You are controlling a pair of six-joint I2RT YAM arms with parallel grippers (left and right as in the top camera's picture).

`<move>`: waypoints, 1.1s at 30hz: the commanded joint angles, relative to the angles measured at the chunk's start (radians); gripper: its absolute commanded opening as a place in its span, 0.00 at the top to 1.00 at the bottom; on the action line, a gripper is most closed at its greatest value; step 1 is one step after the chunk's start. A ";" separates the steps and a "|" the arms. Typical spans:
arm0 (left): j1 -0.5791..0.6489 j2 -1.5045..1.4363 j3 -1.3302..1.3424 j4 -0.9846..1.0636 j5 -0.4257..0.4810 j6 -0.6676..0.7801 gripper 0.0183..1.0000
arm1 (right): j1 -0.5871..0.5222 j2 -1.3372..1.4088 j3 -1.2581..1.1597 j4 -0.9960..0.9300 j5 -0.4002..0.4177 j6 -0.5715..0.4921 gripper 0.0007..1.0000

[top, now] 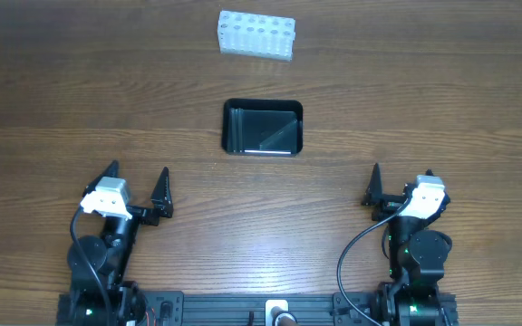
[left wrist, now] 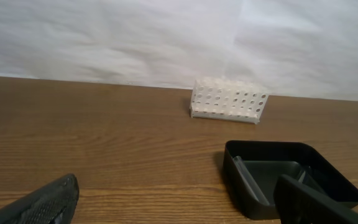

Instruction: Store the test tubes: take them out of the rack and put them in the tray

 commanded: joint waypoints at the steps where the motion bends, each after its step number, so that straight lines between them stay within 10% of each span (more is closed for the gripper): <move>1: 0.006 -0.006 -0.004 -0.001 0.010 -0.006 0.00 | 0.004 0.003 -0.006 -0.004 0.009 0.002 0.01; 33: 0.006 -0.006 -0.004 -0.001 0.010 -0.006 0.00 | 0.005 -0.084 -0.005 -0.005 0.009 0.002 0.01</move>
